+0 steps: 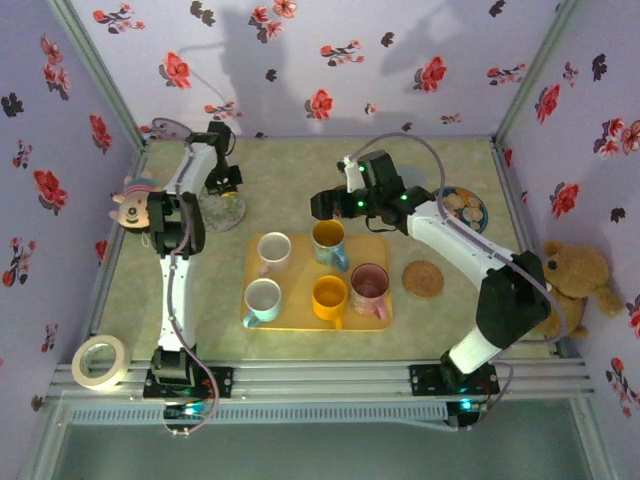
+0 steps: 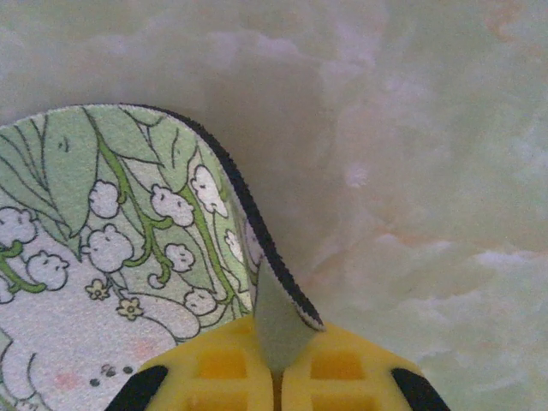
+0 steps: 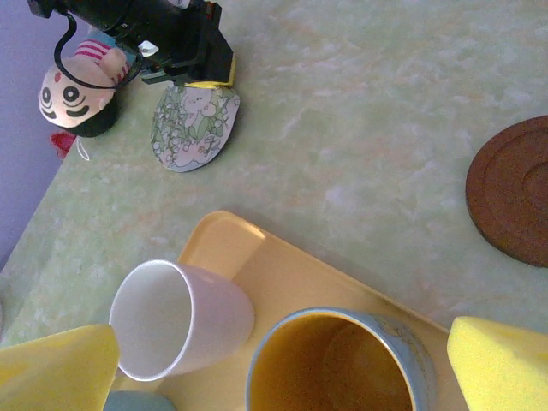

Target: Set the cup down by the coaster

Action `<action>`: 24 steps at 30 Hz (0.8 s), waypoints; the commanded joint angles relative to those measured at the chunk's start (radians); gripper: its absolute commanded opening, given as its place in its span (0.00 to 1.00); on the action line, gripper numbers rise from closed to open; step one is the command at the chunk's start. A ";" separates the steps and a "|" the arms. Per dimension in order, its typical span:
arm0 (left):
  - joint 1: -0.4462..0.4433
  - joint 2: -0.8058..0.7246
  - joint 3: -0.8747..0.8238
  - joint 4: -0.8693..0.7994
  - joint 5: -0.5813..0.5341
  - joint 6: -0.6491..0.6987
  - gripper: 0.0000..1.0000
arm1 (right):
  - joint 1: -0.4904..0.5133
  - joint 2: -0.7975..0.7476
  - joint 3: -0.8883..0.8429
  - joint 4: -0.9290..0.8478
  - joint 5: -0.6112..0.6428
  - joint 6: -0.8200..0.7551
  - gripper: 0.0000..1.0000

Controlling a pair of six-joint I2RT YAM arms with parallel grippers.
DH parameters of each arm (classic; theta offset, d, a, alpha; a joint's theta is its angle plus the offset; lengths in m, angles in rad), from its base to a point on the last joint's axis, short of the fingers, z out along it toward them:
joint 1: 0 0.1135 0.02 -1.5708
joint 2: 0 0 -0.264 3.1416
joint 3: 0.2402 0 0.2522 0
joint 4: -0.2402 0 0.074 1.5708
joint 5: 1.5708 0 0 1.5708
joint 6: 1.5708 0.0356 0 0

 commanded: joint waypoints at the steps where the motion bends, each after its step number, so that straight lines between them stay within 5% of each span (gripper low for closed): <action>1: 0.011 0.024 0.029 0.022 0.021 0.003 0.00 | 0.011 0.004 0.032 -0.028 0.029 -0.020 1.00; 8: 0.012 0.028 0.022 0.018 0.040 0.014 0.11 | 0.015 -0.003 0.024 -0.032 0.042 -0.017 1.00; 24: 0.011 -0.024 -0.027 0.037 0.061 -0.010 0.19 | 0.019 -0.010 0.022 -0.049 0.055 -0.031 1.00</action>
